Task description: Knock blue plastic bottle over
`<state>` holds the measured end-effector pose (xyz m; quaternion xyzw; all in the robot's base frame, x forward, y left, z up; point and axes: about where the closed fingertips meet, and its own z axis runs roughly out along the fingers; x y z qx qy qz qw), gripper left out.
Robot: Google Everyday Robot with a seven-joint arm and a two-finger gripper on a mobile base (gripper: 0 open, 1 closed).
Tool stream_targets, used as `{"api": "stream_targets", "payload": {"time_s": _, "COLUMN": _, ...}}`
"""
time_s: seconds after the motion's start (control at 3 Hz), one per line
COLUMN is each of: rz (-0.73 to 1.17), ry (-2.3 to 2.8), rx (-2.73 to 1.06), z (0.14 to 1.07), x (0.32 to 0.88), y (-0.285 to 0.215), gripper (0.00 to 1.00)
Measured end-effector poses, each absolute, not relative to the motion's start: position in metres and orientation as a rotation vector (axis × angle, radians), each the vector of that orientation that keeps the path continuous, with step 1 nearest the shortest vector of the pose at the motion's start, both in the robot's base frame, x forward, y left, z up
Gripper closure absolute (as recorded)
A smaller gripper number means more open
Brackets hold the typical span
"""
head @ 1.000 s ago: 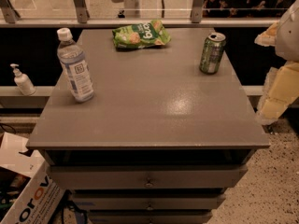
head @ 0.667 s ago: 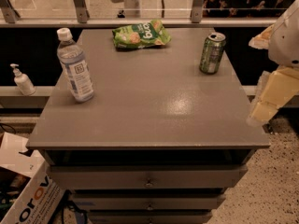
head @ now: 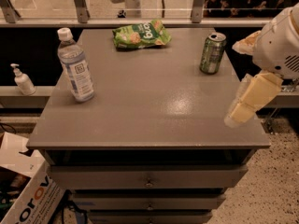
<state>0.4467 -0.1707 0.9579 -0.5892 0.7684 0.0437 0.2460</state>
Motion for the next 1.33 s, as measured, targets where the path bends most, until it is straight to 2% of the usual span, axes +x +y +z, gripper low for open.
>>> {"api": "stream_targets", "payload": {"time_s": 1.0, "rz": 0.539, "ry": 1.881, "rx": -1.514, "z": 0.935, "x": 0.448, "y": -0.083, "gripper": 0.00}}
{"api": "stream_targets", "payload": {"time_s": 1.33, "rz": 0.685, "ry": 1.778, "rx": -1.476, "z": 0.944, "x": 0.444, "y": -0.039, "gripper": 0.00}}
